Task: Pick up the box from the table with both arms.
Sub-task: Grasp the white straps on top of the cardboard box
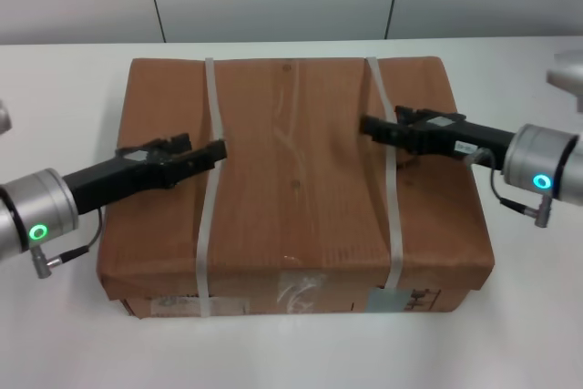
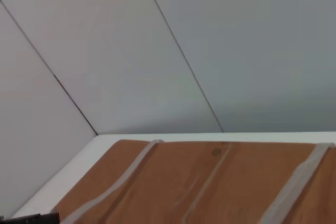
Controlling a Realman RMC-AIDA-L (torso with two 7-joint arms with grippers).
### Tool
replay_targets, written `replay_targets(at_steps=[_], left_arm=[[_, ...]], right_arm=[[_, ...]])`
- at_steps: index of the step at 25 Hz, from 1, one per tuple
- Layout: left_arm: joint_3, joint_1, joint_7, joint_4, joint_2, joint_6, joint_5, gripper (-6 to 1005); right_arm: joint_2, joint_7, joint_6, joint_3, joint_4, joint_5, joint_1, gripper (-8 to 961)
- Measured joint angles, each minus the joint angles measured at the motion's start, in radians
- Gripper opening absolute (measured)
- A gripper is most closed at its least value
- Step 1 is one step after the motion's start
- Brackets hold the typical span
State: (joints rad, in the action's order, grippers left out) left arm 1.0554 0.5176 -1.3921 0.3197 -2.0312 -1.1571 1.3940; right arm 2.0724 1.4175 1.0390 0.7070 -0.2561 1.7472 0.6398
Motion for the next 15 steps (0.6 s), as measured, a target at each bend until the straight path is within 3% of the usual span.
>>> replay_targets(at_steps=[15], left_arm=[[0.033, 0.043, -0.007, -0.049, -0.009, 0.068, 0.018, 788]], right_arm=[[0.005, 0.001, -0.082, 0.034, 0.071, 0.0, 0.052, 827]])
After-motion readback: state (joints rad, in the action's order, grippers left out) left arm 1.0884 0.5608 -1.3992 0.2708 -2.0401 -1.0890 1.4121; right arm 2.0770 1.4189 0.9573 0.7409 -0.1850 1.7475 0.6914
